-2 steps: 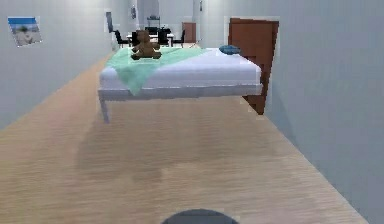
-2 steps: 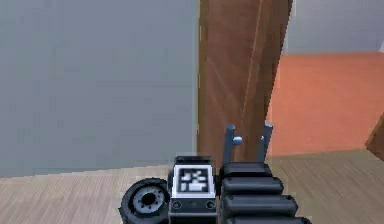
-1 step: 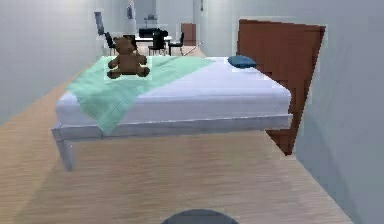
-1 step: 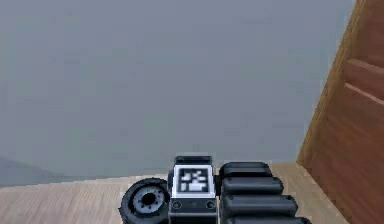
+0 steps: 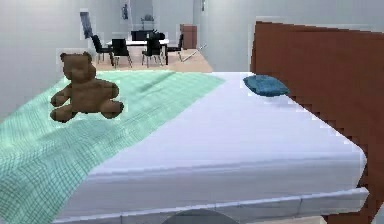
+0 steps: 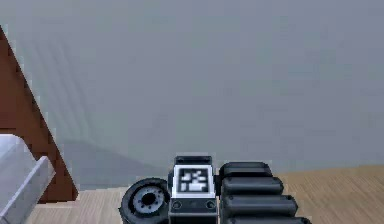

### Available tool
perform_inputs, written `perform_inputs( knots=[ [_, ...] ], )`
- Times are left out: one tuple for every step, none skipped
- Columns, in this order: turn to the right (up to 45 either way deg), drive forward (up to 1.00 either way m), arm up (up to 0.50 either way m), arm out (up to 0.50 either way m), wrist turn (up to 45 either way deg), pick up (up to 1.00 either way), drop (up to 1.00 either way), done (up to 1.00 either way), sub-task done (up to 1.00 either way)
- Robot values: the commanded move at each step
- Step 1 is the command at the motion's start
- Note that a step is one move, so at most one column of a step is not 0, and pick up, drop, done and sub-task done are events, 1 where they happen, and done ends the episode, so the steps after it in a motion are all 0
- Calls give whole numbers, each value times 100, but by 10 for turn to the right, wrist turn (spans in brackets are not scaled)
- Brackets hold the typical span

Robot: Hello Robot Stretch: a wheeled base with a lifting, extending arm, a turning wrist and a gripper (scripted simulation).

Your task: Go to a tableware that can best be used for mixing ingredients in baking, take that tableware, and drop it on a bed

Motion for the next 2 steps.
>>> perform_inputs(
  knots=[
    [-90, 0, 0, 0, 0, 0, 0, 0, 0],
    [0, 15, 0, 0, 0, 0, 0, 0, 0]
  ],
)
